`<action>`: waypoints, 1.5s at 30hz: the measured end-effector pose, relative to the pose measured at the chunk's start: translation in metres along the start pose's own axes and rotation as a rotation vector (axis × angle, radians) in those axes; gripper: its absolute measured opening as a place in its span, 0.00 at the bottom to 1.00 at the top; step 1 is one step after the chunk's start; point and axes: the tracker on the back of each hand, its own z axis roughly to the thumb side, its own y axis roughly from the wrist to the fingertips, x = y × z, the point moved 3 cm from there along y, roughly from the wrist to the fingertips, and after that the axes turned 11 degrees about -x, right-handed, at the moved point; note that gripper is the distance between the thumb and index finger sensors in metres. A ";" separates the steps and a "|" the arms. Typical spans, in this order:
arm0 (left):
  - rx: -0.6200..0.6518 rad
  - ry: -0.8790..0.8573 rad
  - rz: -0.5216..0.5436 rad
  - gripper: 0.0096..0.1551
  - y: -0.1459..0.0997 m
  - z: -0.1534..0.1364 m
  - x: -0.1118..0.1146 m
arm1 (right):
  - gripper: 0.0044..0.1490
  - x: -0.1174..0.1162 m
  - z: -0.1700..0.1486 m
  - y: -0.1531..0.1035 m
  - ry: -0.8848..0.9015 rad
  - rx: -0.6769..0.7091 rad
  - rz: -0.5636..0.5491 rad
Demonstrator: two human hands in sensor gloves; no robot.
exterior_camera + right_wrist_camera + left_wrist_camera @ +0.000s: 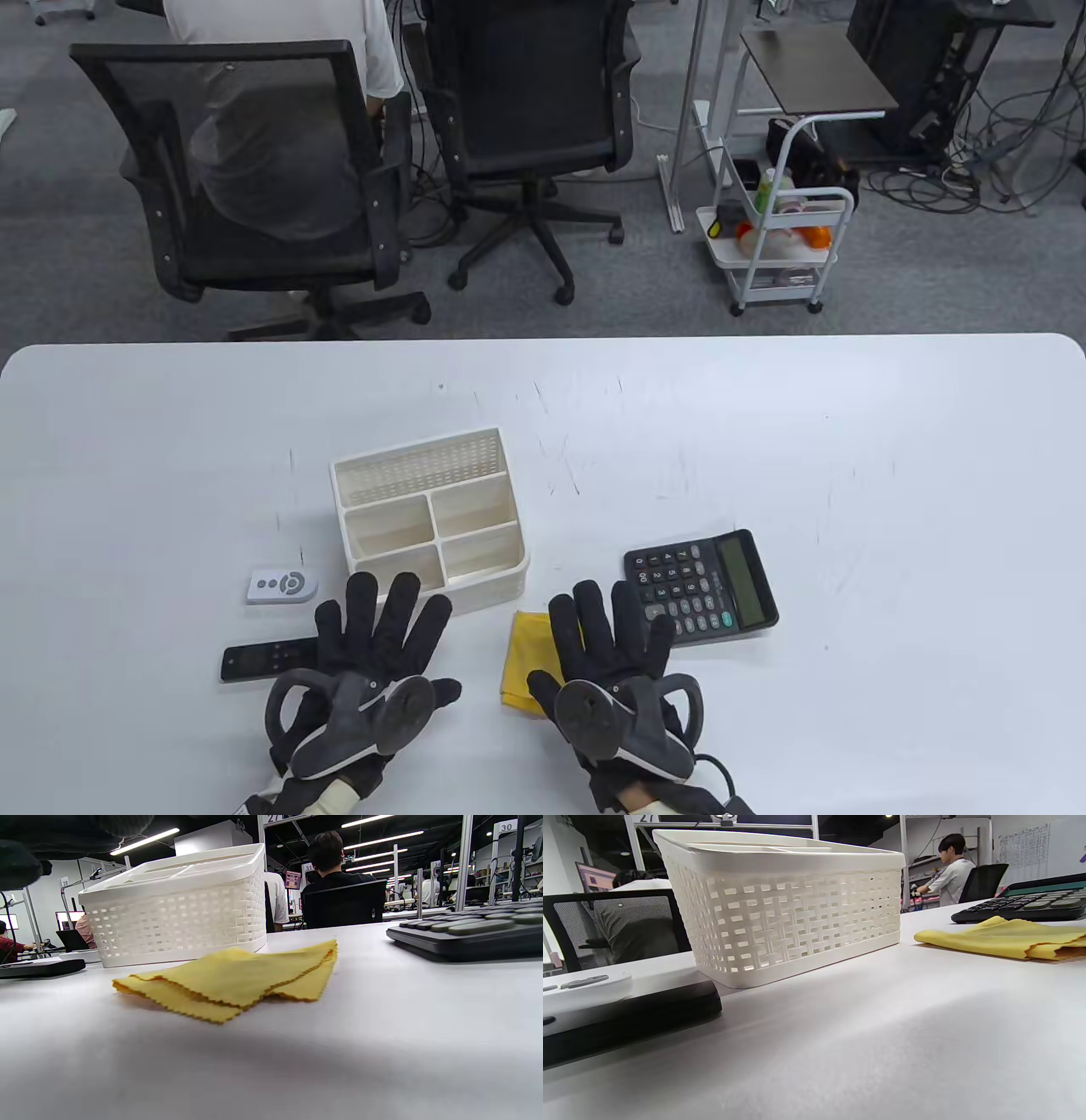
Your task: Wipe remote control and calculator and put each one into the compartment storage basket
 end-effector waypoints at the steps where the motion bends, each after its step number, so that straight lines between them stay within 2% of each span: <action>1: -0.001 0.002 -0.003 0.49 0.000 0.000 0.000 | 0.52 0.000 0.000 0.000 -0.001 0.000 0.002; 24: 0.004 0.005 0.000 0.49 0.000 0.001 0.002 | 0.52 -0.004 0.001 0.001 0.041 0.006 0.046; 36: -0.009 -0.006 -0.012 0.49 0.002 -0.003 0.003 | 0.52 -0.014 0.013 0.009 0.088 0.034 0.166; 45: -0.023 -0.007 -0.013 0.48 0.002 -0.007 0.002 | 0.52 -0.027 0.028 0.020 0.020 0.032 0.281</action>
